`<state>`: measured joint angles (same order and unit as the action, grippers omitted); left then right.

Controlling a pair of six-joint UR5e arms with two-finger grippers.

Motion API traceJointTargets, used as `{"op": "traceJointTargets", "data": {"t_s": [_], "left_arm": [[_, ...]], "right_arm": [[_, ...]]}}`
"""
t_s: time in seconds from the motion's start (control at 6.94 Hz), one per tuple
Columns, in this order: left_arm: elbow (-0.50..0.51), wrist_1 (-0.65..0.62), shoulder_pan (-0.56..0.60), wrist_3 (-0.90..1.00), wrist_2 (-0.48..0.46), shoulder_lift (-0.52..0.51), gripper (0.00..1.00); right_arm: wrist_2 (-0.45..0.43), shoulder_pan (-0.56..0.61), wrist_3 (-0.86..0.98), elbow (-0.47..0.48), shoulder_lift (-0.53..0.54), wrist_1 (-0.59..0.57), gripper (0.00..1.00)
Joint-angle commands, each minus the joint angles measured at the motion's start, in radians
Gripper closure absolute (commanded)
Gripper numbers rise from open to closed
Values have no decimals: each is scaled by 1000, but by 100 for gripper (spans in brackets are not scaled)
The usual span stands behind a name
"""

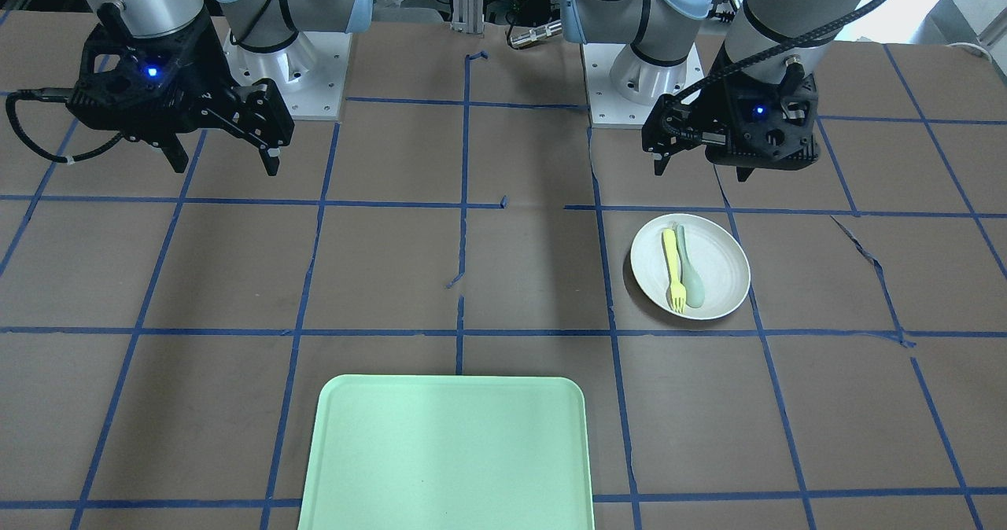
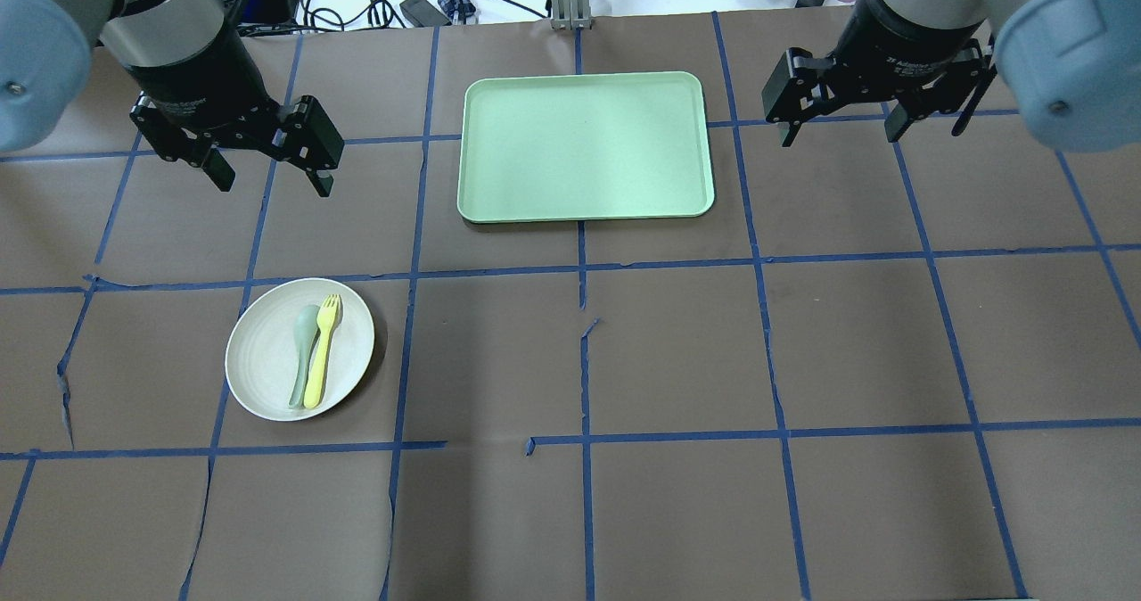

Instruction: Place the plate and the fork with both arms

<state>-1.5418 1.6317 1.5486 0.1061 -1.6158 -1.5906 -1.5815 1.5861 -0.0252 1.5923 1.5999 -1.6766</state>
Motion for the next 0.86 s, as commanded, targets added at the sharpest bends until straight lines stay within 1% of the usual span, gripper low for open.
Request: {"op": "traceJointTargets", "data": {"t_s": [0.0, 0.72], "left_arm": [[-3, -1, -2, 10, -3, 3, 0], [-17, -3, -12, -3, 10, 12, 0]], "right_arm": [[0, 0, -1, 0, 0, 0, 0], [0, 0, -1, 0, 0, 0, 0]]}}
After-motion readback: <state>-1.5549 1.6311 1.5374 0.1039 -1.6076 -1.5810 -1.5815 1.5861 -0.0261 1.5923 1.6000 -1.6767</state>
